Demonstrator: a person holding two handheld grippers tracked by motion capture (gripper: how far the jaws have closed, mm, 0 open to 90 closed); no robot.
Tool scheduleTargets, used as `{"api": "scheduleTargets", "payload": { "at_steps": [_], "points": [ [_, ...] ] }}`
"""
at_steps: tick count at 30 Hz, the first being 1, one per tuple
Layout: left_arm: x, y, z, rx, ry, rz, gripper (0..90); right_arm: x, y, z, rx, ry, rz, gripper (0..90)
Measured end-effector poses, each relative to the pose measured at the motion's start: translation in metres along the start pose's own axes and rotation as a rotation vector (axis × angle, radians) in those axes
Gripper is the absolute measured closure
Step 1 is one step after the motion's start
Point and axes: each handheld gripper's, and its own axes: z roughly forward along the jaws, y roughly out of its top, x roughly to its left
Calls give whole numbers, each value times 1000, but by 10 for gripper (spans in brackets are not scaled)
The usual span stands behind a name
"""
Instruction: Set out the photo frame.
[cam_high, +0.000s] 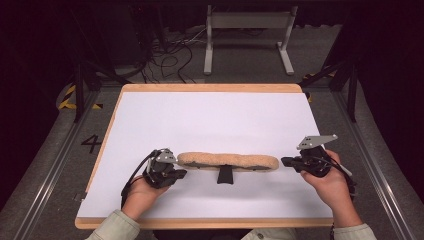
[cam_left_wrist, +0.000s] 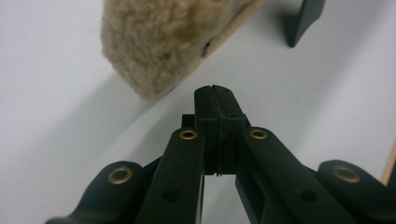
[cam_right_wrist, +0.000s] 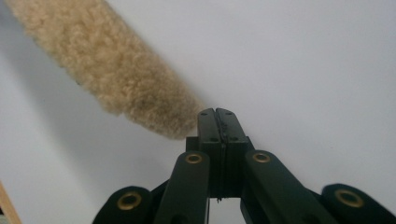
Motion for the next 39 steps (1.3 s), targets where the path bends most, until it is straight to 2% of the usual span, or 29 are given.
{"api": "scheduleTargets", "payload": {
  "at_steps": [1, 5, 8, 10, 15, 20, 27, 31, 35, 39],
  "points": [
    [1, 0, 3, 1, 8, 0, 900, 0, 1, 1, -20, -13, 0, 900],
    [4, -1, 5, 0, 9, -9, 899, 1, 5, 5, -65, -3, 2, 900],
    [5, 0, 4, -12, 18, -14, 899, 3, 6, 11, -47, 15, -14, 900],
    [6, 0, 4, -22, 26, -15, 899, 5, 7, 14, -37, 7, -27, 900],
    [9, 1, 4, -37, 30, -32, 900, 5, 7, 13, -31, 9, -26, 900],
    [13, 5, 6, -34, 48, -25, 900, 8, 7, 12, -21, 15, -38, 900],
    [24, 12, 11, -65, 64, -62, 900, 14, 6, 10, -1, 35, -50, 900],
    [34, 17, 15, -78, 47, -100, 900, 17, 6, 9, 8, 46, -58, 900],
    [41, 26, 18, -91, 68, -120, 899, 22, 6, 11, 26, 57, -71, 900],
    [49, 31, 24, -123, 65, -151, 900, 26, 6, 13, 37, 76, -81, 900]
  ]
}}
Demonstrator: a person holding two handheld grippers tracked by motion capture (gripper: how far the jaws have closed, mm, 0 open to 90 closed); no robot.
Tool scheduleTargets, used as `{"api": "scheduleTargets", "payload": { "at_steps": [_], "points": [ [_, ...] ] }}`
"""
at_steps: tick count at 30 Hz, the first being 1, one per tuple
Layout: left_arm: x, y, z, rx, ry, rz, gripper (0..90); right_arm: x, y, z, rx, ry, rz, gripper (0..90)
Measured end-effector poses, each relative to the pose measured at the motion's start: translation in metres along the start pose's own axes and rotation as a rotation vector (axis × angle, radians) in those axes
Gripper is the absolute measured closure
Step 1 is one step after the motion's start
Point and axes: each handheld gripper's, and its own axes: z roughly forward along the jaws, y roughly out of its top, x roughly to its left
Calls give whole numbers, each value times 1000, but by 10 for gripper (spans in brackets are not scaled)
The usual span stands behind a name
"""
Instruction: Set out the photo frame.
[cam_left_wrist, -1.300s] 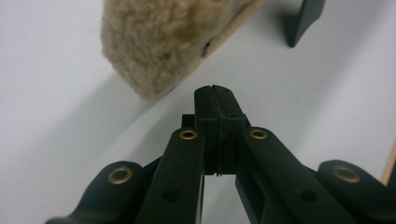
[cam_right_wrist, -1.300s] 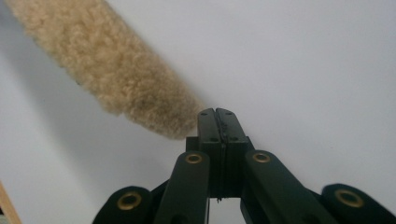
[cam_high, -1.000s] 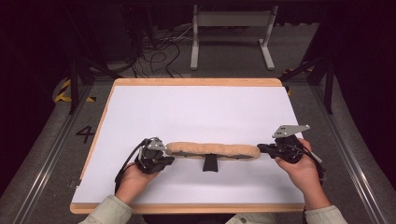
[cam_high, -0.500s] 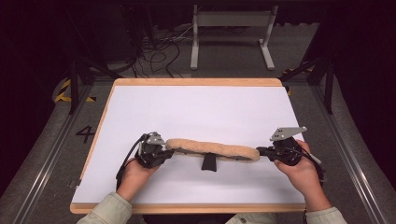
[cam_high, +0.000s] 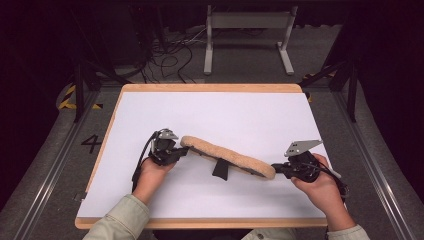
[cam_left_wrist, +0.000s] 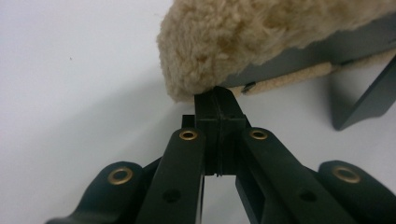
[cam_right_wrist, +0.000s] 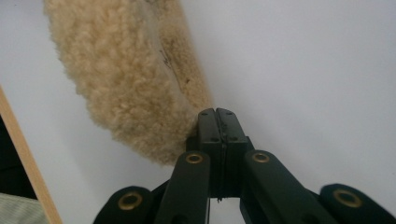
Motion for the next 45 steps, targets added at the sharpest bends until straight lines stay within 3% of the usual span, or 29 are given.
{"api": "scheduleTargets", "payload": {
  "at_steps": [3, 6, 10, 13, 19, 22, 32, 38, 41, 45],
  "points": [
    [2, 2, 0, -13, -5, -21, 899, 4, 0, 2, 8, 15, -13, 900],
    [-2, 1, -7, -26, -6, -10, 899, 3, 0, 2, 6, 9, -8, 900],
    [-14, 0, -15, -40, -15, 17, 899, 2, -1, 2, 6, 2, -1, 900],
    [-29, -2, -20, -40, -27, 66, 899, 0, -2, 3, 8, -6, 6, 900],
    [-61, 2, -21, -51, -118, 152, 899, -4, -3, 1, -6, -15, 25, 900],
    [-72, 4, -21, -59, -165, 161, 899, -6, -4, 0, -12, -14, 29, 900],
    [-105, 9, 0, -26, -249, 228, 900, -10, -8, -2, -22, -8, 46, 900],
    [-120, 12, 16, 0, -253, 266, 900, -11, -11, -3, -25, -6, 56, 900],
    [-125, 12, 26, 25, -270, 259, 900, -11, -13, -4, -26, -5, 62, 900],
    [-128, 12, 35, 23, -243, 260, 900, -11, -14, -5, -29, -3, 68, 900]
  ]
}}
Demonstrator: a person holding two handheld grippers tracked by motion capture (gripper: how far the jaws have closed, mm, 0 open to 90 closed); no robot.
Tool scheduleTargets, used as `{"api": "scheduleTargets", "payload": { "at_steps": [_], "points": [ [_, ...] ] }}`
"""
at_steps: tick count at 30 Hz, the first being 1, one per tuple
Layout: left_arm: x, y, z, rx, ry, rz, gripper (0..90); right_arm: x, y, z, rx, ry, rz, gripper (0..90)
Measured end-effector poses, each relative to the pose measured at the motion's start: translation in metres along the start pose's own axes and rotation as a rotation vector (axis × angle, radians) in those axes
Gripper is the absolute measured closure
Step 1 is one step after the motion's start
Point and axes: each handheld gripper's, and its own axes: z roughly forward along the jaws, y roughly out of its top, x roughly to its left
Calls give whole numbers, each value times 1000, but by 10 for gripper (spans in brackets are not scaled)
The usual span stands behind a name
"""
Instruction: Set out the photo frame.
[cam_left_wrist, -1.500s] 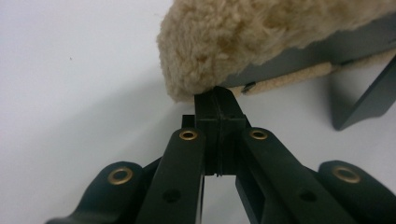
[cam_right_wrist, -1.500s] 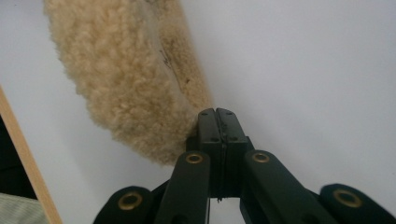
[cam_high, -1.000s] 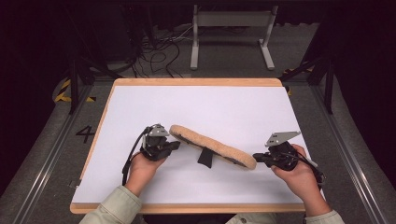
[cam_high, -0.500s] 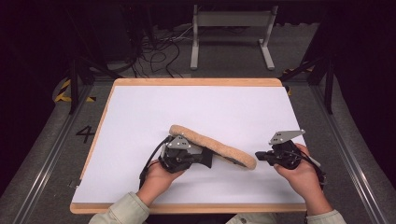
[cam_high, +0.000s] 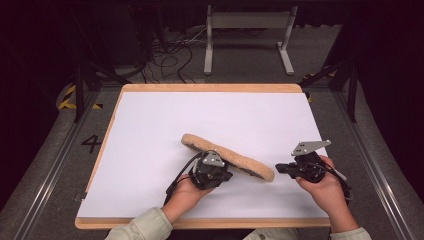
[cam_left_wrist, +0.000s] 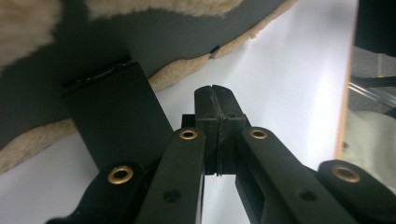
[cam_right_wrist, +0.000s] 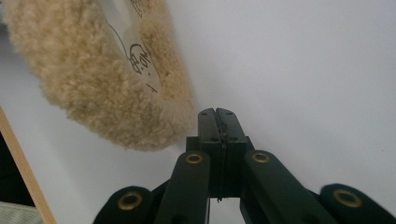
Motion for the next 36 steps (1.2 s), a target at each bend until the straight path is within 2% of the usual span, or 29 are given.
{"api": "scheduleTargets", "payload": {
  "at_steps": [2, 5, 6, 7, 8, 10, 11, 13, 19, 20, 22, 25, 27, 28, 31, 36],
  "points": [
    [-1, 0, 6, -4, 18, -19, 900, 0, -1, 0, 0, -1, -1, 900],
    [-3, 0, 10, 6, 30, -18, 900, 0, -1, -1, -1, -2, 1, 900],
    [-6, 0, 15, 31, 37, -3, 900, 0, -2, -1, -1, -3, 1, 900],
    [-6, 0, 15, 31, 37, -3, 900, 0, -2, -1, 0, -3, 2, 900],
    [-9, 0, 18, 43, 65, 1, 900, 0, -2, -1, 1, -1, 0, 900],
    [-8, 0, 19, 38, 72, -3, 900, 0, -2, 0, 4, 2, -1, 900],
    [-7, 1, 21, 38, 75, -24, 900, 0, -1, 1, 4, 2, 0, 900],
    [-5, 1, 23, 40, 87, -31, 900, 1, -1, 2, 7, 4, -2, 900],
    [-4, 0, 25, 42, 103, -17, 900, 1, -1, 4, 11, 5, -5, 900],
    [-6, 0, 25, 49, 127, 12, 900, 1, -1, 3, 10, 5, -6, 900],
    [-7, 0, 25, 51, 137, 21, 900, 1, -1, 2, 8, 4, -6, 900],
    [-6, 0, 23, 49, 148, 22, 900, 0, -1, 0, 1, 1, -6, 900],
    [-1, -1, 20, 42, 122, -14, 900, 1, -1, 0, 1, 2, -7, 900],
    [0, -1, 20, 39, 119, -17, 900, 1, 0, 1, 2, 2, -6, 900],
    [0, -1, 20, 41, 134, -6, 900, 1, 0, 2, 5, 8, -11, 900],
    [0, -2, 18, 43, 127, -20, 900, 4, 2, 6, 10, 14, -18, 900]
  ]
}}
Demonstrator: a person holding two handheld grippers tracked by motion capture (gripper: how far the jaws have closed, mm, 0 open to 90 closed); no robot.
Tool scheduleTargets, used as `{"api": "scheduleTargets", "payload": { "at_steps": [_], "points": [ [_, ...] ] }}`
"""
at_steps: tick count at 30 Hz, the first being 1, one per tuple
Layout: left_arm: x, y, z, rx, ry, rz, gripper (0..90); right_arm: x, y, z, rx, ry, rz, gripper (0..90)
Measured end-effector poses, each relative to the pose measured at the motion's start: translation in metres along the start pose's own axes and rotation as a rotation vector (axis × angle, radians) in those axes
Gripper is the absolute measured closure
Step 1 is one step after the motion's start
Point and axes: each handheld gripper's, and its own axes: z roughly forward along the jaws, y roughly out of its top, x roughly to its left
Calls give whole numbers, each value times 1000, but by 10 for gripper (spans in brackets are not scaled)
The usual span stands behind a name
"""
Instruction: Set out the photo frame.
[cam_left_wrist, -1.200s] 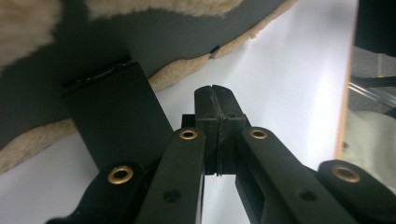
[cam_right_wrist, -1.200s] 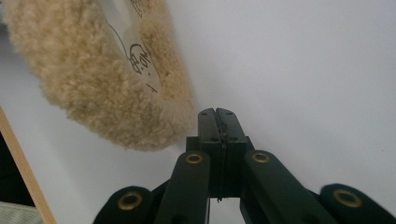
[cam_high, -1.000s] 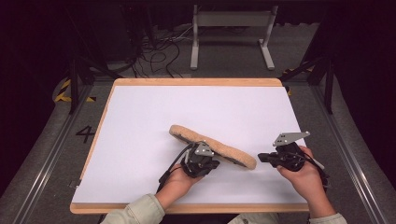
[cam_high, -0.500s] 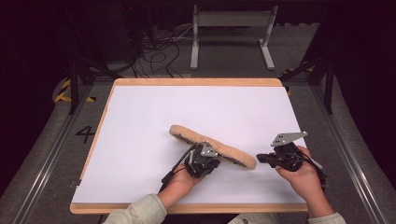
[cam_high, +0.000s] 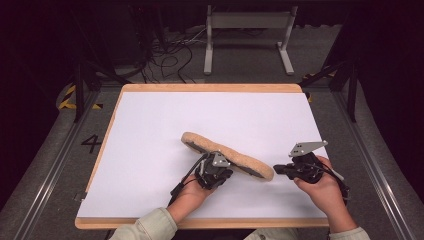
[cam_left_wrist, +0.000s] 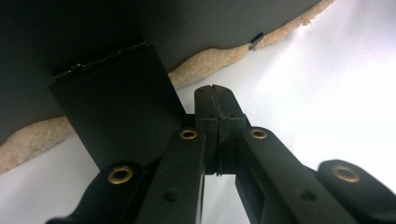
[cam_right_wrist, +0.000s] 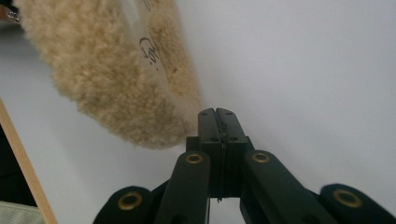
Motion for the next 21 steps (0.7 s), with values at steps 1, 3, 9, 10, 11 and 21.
{"api": "scheduleTargets", "payload": {
  "at_steps": [1, 3, 9, 10, 11, 21],
  "points": [
    [1, 0, 0, -3, 5, 6, 900, 1, 0, 1, 3, 4, -3, 900],
    [1, 0, -1, 0, 10, 7, 900, 3, 2, 4, 8, 10, -10, 900],
    [2, -1, -2, 6, 35, 7, 900, 12, 5, 6, 39, 22, -45, 900],
    [2, -1, -3, 8, 37, 8, 900, 14, 6, 6, 44, 28, -47, 900],
    [3, -1, -3, 7, 40, 6, 900, 15, 6, 6, 46, 33, -51, 900],
    [16, -6, -9, 1, 86, -27, 900, 40, 15, 15, 83, 128, -123, 900]
  ]
}}
